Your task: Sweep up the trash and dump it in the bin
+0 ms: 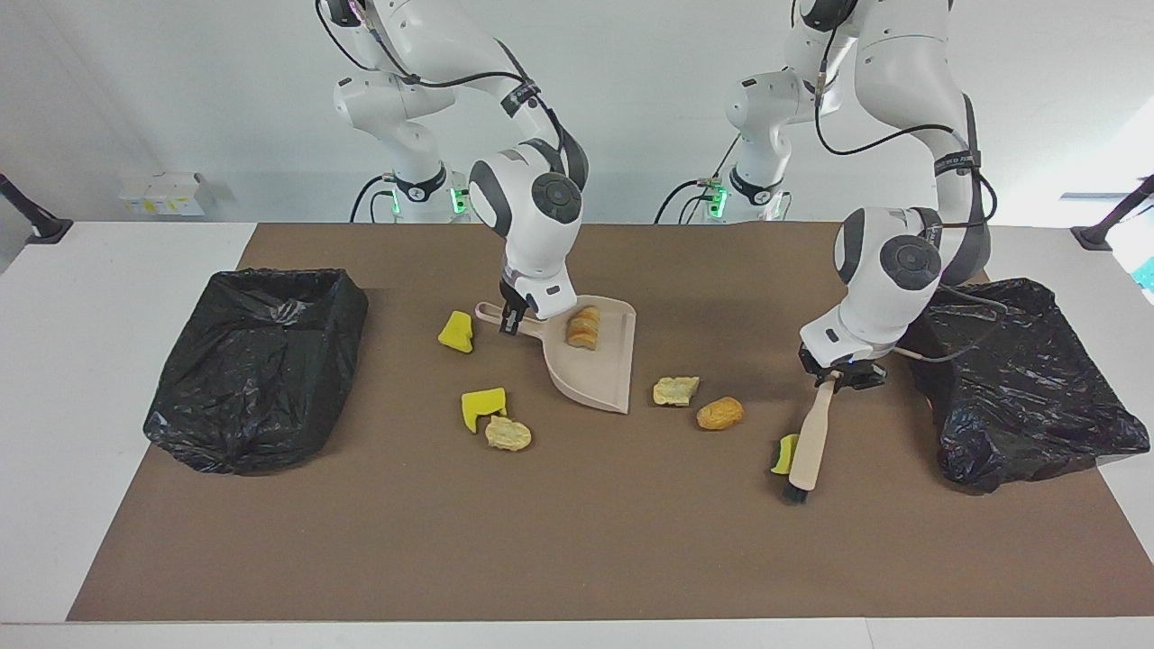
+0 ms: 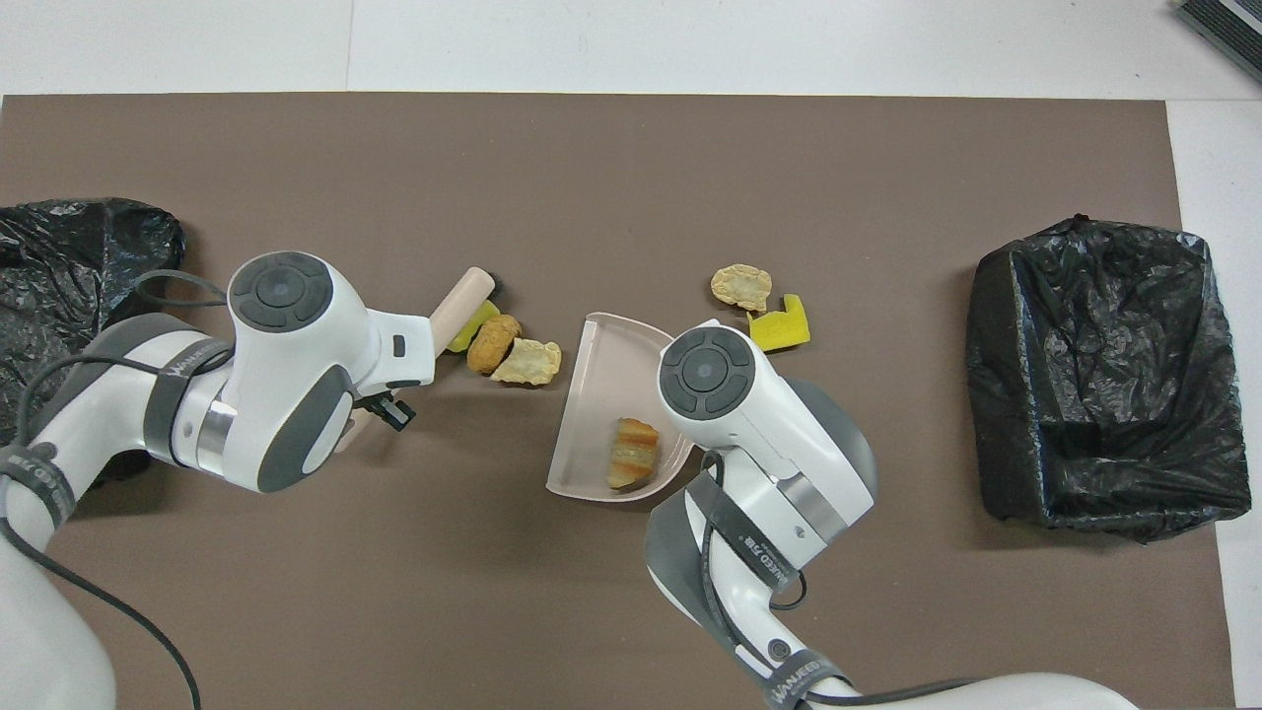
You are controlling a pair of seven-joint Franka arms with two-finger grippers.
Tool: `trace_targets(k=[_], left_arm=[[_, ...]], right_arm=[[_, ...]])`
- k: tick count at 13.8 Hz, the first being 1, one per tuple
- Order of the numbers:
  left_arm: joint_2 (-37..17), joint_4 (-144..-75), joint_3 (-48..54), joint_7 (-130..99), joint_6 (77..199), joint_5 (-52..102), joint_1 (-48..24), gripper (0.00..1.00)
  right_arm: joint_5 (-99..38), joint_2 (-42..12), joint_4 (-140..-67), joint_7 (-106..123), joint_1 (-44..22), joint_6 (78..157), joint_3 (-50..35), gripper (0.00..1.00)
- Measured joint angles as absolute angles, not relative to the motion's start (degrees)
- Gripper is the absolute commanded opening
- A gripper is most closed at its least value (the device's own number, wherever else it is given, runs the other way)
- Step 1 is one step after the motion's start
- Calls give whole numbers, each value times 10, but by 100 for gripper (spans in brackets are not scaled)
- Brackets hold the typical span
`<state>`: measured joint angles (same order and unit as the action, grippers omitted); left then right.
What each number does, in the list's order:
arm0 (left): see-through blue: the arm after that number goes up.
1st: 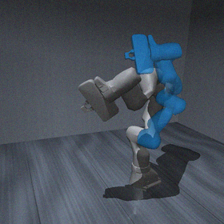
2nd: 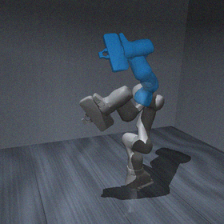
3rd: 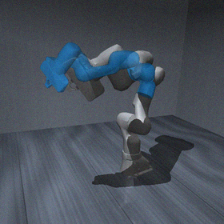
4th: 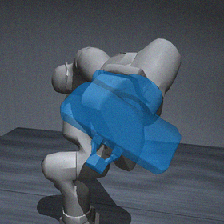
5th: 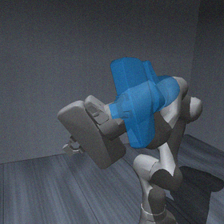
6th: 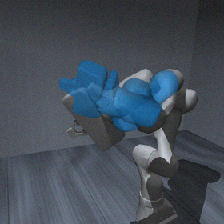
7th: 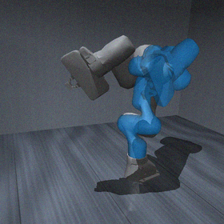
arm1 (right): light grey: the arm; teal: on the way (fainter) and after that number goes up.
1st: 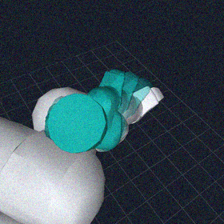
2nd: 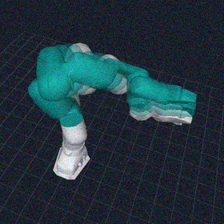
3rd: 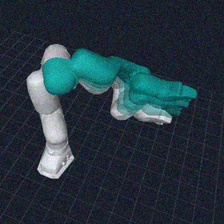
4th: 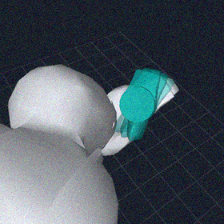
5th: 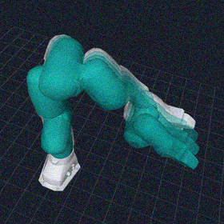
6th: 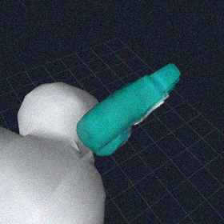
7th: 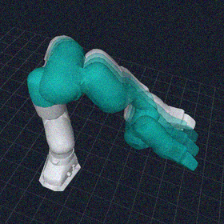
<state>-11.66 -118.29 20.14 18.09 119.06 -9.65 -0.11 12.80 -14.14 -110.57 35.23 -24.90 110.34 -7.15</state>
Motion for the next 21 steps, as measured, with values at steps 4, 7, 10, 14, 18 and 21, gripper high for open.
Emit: trace_targets(k=[4,7,10,14,18,21], left_arm=[[-94,-1205,203,181,1181,-34,-70,0],[-89,-1206,203,178,1179,34,-117,0],[-89,-1205,201,178,1176,106,-125,0],[-86,-1188,193,177,1142,156,-108,0],[-83,-1184,192,179,1126,188,-79,0],[-80,-1170,191,175,1115,191,-76,0]], right_arm=[[128,-145,-1107,352,-249,1117,-71,0],[128,-146,-1107,352,-249,1119,-71,0],[128,-146,-1107,352,-249,1119,-71,0],[128,-146,-1107,352,-250,1119,-71,0],[128,-146,-1104,358,-249,1120,-71,0],[128,-146,-1103,387,-242,1125,-70,0]])
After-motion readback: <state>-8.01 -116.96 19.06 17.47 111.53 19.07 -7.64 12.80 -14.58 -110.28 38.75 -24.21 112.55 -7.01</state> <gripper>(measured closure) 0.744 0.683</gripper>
